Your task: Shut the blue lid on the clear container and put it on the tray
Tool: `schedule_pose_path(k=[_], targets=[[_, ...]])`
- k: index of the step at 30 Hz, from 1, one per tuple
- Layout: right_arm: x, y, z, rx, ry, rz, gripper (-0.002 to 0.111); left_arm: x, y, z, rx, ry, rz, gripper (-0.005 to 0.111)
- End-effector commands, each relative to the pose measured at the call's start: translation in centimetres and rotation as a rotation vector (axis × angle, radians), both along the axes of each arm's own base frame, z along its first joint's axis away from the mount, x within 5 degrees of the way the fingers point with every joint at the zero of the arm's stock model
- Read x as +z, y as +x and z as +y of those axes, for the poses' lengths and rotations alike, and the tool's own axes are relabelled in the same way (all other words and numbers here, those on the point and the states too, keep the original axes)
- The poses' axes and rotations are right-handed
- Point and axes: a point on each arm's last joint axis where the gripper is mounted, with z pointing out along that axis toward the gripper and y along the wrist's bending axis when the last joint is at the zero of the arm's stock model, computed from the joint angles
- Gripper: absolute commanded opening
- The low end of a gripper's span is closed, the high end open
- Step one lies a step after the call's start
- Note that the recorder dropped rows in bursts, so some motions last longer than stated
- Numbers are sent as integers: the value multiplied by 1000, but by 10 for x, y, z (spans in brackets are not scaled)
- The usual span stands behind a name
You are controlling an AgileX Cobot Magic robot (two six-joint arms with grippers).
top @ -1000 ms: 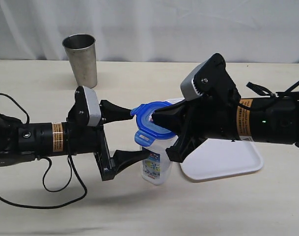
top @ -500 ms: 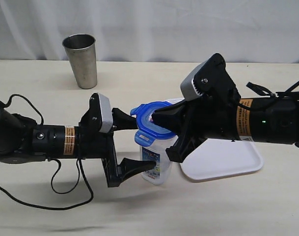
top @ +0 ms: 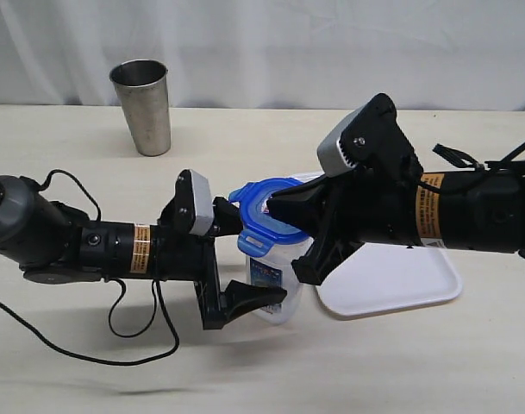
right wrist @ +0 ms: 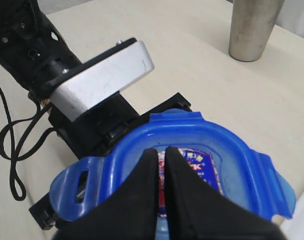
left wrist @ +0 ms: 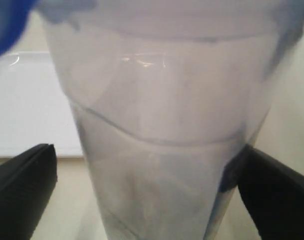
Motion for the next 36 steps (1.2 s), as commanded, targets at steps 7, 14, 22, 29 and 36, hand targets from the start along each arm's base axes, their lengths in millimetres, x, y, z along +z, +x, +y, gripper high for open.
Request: schedule_pose_path(k=[7, 14, 22, 29, 36], targets=[[-12, 0, -5, -16, -95, 2, 4, 4, 3, -17, 8, -13, -8, 92], [-12, 0, -5, -16, -95, 2, 4, 4, 4, -17, 21, -12, -14, 92], [-12, 0, -5, -16, -95, 2, 4, 6, 4, -18, 17, -42, -15, 80], [-6, -2, -6, -36, -66, 10, 5, 2, 7, -15, 43, 14, -10, 2], [23, -8, -11, -117, 47, -20, 29, 0, 18, -4, 143, 25, 31, 0]])
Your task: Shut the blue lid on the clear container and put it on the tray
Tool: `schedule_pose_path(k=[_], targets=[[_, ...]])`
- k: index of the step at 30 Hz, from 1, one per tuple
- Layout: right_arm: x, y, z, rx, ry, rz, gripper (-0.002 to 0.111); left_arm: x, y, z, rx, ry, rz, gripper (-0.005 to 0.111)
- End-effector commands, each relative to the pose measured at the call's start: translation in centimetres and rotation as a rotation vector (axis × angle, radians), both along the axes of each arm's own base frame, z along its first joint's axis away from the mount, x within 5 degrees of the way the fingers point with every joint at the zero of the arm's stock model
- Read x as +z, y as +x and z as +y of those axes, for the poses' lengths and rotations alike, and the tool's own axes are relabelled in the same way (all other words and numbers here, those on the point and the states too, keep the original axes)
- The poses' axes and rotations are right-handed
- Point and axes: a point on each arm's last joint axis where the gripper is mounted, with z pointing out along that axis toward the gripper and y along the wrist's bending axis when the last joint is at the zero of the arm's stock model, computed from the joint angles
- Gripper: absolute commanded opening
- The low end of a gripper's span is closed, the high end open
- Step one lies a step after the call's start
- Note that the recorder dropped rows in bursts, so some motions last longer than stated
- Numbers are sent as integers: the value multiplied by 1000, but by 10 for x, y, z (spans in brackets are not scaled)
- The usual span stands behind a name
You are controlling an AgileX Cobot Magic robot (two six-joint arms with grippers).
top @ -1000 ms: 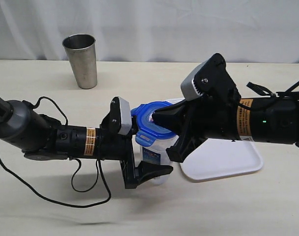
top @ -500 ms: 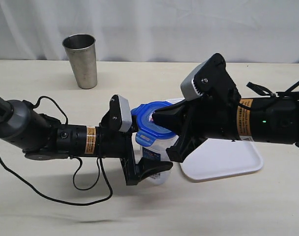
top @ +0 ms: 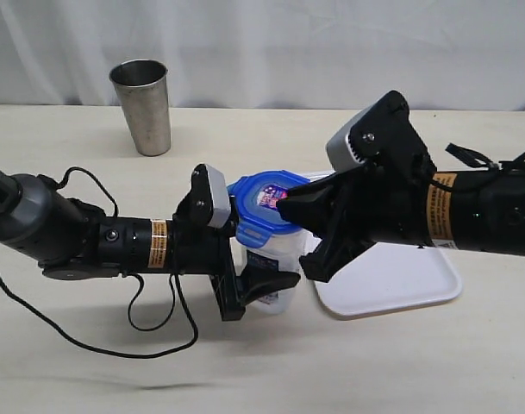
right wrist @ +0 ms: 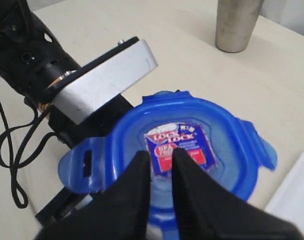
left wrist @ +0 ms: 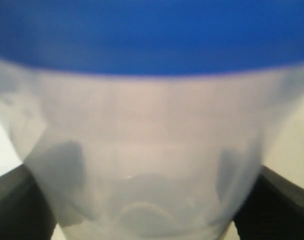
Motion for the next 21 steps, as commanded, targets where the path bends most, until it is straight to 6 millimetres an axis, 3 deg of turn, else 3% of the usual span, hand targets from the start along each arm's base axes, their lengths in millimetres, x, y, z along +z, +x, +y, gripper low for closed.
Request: schedule_pose_path(k=[1, 8, 12, 16, 21], targets=[[18, -6, -7, -85, 69, -6, 33, -2, 14, 12, 118, 30, 22, 0], [49, -17, -23, -333, 311, 124, 37, 0, 29, 26, 244, 3, 40, 0], [53, -19, -24, -386, 391, 193, 37, -2, 34, 31, 316, 17, 54, 0], [44, -9, -22, -438, 387, 247, 37, -4, 38, 34, 365, 49, 41, 0], [41, 17, -10, -464, 411, 308, 37, -4, 38, 34, 363, 51, 36, 0]])
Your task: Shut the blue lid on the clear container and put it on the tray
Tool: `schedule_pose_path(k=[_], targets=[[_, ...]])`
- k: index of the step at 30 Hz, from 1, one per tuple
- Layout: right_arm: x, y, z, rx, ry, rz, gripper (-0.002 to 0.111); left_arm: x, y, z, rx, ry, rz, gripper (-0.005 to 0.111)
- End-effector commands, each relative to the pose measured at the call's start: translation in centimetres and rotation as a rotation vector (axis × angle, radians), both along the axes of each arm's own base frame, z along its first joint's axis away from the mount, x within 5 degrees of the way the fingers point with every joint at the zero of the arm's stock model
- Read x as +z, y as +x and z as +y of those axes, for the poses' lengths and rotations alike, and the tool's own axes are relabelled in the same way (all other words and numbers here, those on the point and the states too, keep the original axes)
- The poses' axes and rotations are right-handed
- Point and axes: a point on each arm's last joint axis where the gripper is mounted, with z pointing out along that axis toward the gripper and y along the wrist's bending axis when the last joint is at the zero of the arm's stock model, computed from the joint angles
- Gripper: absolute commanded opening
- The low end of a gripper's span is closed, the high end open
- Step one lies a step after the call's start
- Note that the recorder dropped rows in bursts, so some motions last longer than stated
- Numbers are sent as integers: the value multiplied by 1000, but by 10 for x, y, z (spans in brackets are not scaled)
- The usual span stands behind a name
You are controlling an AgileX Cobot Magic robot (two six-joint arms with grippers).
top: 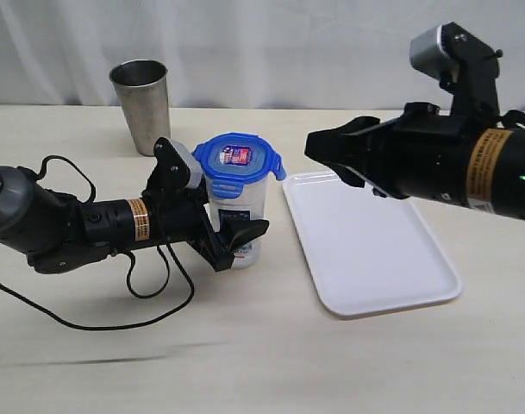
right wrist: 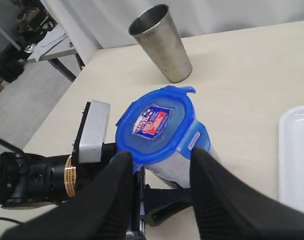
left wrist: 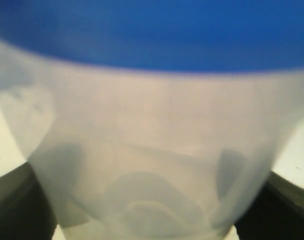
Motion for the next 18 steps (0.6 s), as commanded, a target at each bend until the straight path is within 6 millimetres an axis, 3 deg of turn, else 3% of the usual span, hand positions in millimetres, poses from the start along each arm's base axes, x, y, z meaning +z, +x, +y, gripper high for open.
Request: schedule_pose_path(k=[1, 5, 9, 18], targets=[[1, 24, 12, -14, 45, 53, 37, -3, 4, 4, 37, 46, 10, 0], [1, 48, 26, 99, 93, 160, 37, -4, 4, 4, 37, 53, 13, 0], [-5, 70, 22, 214, 126, 211, 37, -5, 4, 5, 42, 69, 21, 0], [-25, 96, -19, -84, -81, 148, 37, -5, 4, 5, 41, 70, 19, 0]])
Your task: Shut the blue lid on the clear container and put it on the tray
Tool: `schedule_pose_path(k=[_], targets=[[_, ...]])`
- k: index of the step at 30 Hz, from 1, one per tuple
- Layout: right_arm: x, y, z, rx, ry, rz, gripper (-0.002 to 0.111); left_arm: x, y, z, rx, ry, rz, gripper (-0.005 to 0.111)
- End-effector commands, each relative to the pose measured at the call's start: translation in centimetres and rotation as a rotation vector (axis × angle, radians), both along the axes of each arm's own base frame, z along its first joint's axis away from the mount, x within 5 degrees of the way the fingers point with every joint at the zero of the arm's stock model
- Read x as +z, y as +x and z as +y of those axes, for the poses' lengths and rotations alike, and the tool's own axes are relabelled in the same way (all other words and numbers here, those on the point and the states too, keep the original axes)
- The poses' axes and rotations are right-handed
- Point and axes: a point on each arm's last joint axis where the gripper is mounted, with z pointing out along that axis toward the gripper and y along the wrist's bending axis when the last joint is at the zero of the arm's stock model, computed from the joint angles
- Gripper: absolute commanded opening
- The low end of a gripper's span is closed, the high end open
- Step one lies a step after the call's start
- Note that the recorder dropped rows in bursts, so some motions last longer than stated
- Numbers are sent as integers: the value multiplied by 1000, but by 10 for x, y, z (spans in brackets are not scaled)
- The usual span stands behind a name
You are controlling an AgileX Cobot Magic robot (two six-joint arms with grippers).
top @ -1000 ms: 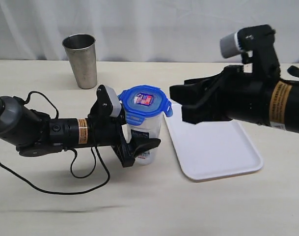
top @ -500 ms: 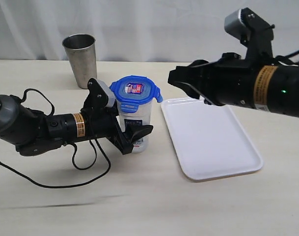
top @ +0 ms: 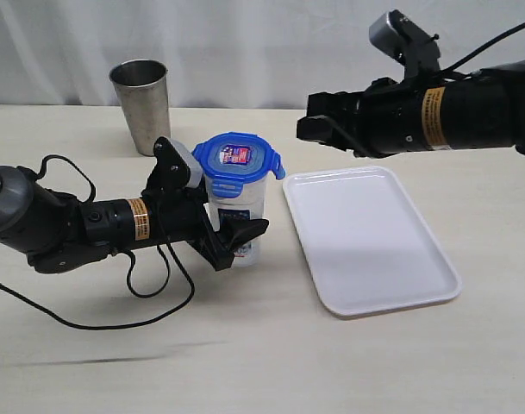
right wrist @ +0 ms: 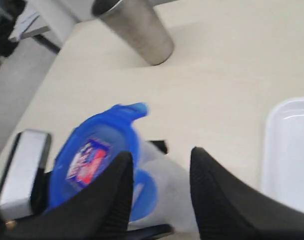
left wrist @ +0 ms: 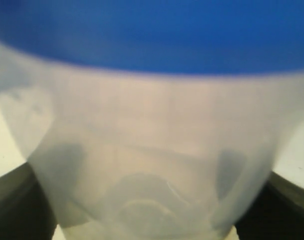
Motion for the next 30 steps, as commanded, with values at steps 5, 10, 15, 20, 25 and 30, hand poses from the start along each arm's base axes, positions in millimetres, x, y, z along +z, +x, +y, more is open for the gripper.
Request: schedule_pose_path(k=[5, 10, 15, 20, 25, 30], targets=[[-5, 17, -33, -268, -257, -143, 37, -6, 3, 5, 35, 69, 20, 0], [-11, 18, -59, -419, -510, -227, 37, -7, 3, 5, 39, 81, 26, 0], [-16, 10, -80, -525, -747, -49, 37, -7, 3, 5, 39, 81, 26, 0], [-2, 7, -71, -373, -771, 280, 37, -6, 3, 5, 39, 79, 23, 0], [18, 2, -37, -106, -505, 298, 37, -6, 3, 5, 39, 79, 23, 0], [35, -1, -11, 10, -211, 285, 38, -6, 3, 5, 32, 80, 21, 0]])
